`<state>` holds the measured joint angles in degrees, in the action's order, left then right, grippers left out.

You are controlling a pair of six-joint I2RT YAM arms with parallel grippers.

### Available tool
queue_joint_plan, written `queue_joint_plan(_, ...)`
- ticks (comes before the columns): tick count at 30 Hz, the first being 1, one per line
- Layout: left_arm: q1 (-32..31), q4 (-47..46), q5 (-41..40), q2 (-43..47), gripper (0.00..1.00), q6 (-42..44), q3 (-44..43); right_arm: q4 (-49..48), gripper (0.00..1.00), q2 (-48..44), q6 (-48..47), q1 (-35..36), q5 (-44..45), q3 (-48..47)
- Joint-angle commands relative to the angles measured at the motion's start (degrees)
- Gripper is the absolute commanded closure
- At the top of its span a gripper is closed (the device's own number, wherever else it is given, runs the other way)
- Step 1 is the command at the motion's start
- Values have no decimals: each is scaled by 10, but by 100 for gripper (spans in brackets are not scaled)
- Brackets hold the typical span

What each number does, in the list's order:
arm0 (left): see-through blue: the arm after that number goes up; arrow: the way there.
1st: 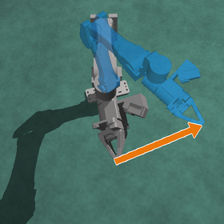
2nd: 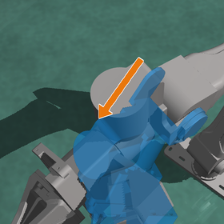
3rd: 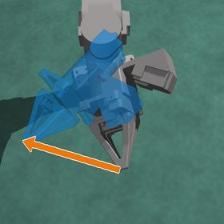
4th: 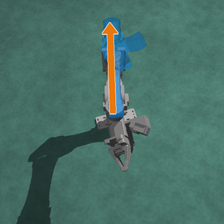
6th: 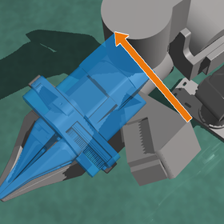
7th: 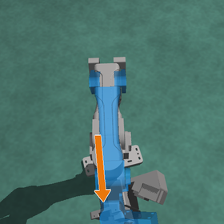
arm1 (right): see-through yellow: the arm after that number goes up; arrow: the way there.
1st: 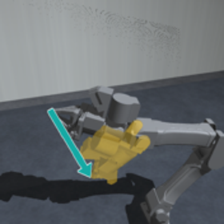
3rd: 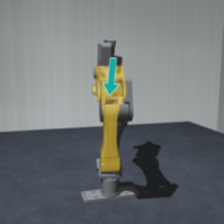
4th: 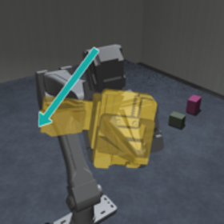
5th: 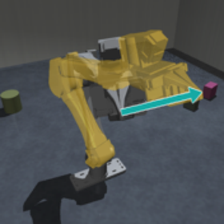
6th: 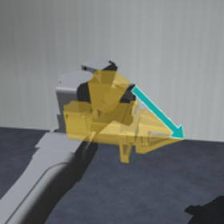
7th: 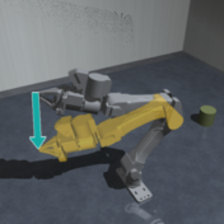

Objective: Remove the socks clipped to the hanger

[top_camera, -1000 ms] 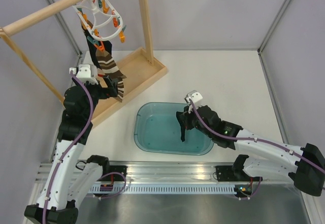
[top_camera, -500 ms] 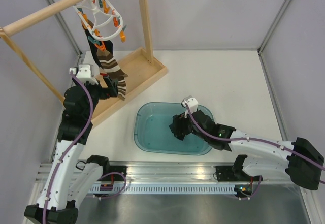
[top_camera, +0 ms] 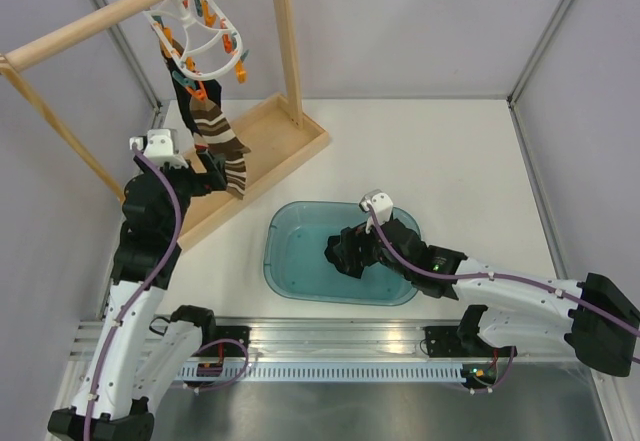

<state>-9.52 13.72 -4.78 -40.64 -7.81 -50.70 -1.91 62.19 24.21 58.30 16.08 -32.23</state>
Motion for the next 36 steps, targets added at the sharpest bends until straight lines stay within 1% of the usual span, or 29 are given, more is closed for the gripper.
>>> queue_joint_plan(1,-2,0,-60,21,0,14,4,-34,6,-10,-10,2,9,-4)
queue_joint_plan(4,-2,0,-82,25,0,12,5,-45,5,6,-49,3,18,-36)
queue_joint_plan(7,-1,1,-102,26,0,17,5,-61,5,56,-97,-3,15,-98)
queue_joint_plan(8,-1,2,-106,30,0,17,6,-83,5,86,-105,-8,3,-112)
queue_joint_plan(9,-1,0,-115,32,0,17,8,-100,5,101,-112,-16,-19,-138)
queue_joint_plan(10,-1,-1,-119,35,0,18,9,-120,4,116,-109,-37,-65,-148)
queue_joint_plan(11,-1,-2,-122,36,0,20,10,-141,5,146,-103,-49,-93,-158)
queue_joint_plan(12,-1,-4,-126,35,0,21,10,-183,5,161,-92,-60,-115,-177)
queue_joint_plan(13,-1,-4,-127,34,0,22,10,-202,4,176,-88,-77,-151,-188)
queue_joint_plan(14,-1,-4,-125,32,0,22,10,-232,5,205,-88,-83,-159,-201)
queue_joint_plan(15,0,-5,-119,28,0,22,10,-242,5,220,-90,-86,-175,-235)
queue_joint_plan(16,2,-4,-115,25,0,22,9,-249,5,235,-98,-93,-185,-254)
queue_joint_plan(17,4,-4,-104,24,0,20,8,-257,5,266,-103,-94,-202,-296)
queue_joint_plan(19,9,-4,-92,19,0,19,5,-264,5,313,-117,-95,-225,-338)
queue_joint_plan(23,27,-4,-62,16,0,12,3,-301,5,383,-117,-99,-271,-439)
queue_joint_plan(28,57,-4,-32,11,0,-3,1,-347,5,450,-104,-101,-309,-494)
queue_joint_plan(32,62,-4,-31,9,0,-4,1,-367,5,486,-93,-102,-333,-535)
queue_joint_plan(36,64,-5,-30,7,0,-4,0,-393,6,512,-69,-101,-361,-550)
